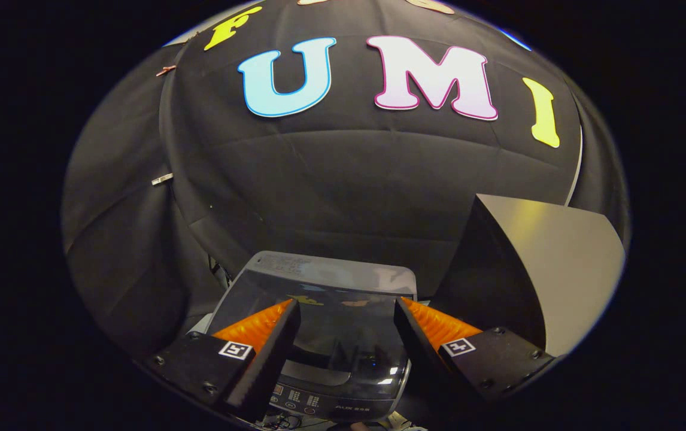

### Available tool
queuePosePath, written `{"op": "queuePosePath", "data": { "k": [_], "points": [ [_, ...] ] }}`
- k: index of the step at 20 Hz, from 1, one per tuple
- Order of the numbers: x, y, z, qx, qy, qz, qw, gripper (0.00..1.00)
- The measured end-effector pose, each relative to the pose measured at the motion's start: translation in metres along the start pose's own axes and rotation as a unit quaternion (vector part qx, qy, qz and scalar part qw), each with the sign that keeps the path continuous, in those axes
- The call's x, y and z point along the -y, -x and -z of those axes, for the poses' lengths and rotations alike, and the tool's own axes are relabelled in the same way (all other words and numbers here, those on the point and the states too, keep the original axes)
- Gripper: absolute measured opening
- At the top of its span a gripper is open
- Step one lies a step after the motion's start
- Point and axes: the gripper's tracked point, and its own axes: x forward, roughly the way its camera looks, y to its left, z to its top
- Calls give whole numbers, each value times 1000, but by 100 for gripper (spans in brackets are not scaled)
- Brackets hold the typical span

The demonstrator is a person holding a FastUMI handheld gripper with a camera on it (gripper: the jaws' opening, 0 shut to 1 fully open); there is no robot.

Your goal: Put the clothes into the washing machine and then close the washing machine lid.

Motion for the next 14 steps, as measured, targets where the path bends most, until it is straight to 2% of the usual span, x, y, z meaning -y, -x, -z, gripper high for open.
{"op": "queuePosePath", "data": {
  "k": [7,14],
  "points": [
    [-9,58,-11,60,1,-32,998,98],
    [1,137,-23,140,-8,-61,988,98]
  ]
}}
